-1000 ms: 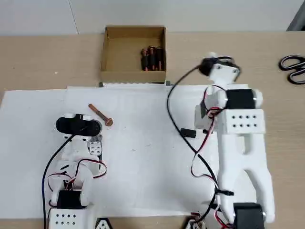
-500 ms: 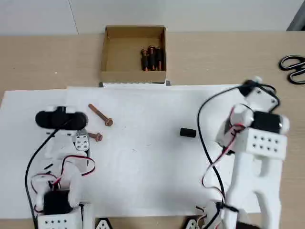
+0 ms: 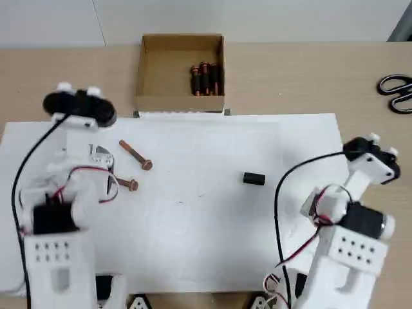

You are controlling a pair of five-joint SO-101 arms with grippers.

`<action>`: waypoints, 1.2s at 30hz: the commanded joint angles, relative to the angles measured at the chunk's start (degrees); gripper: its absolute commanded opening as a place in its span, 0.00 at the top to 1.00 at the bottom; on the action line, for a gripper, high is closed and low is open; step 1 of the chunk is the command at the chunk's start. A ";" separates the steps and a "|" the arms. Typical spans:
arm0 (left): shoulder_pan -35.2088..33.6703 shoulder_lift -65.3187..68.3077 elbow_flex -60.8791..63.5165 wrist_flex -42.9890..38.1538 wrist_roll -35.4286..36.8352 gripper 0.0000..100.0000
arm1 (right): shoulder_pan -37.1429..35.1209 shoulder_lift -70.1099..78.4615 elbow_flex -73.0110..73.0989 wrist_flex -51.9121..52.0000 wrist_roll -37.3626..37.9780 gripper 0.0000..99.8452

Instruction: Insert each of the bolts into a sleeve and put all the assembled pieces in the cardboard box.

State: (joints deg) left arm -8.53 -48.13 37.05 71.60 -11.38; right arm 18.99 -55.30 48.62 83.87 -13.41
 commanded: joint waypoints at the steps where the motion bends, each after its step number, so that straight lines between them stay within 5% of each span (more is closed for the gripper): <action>1: -0.26 7.91 -7.69 3.60 -5.71 0.96 | 3.03 -5.41 2.20 -2.77 3.60 1.00; 7: -0.26 17.76 -14.29 8.35 -18.02 0.96 | 6.73 -12.79 7.74 -4.79 8.79 1.00; 22: -0.18 28.92 -16.04 13.80 -62.95 0.98 | 6.64 -16.57 8.09 -4.26 12.92 1.00; 36: 0.79 40.18 -15.96 5.36 -77.36 0.90 | 6.55 -16.92 7.91 -3.82 13.01 1.00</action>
State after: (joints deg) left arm -8.00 -9.36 23.43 79.69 -76.88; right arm 24.97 -71.56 57.05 80.26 -1.10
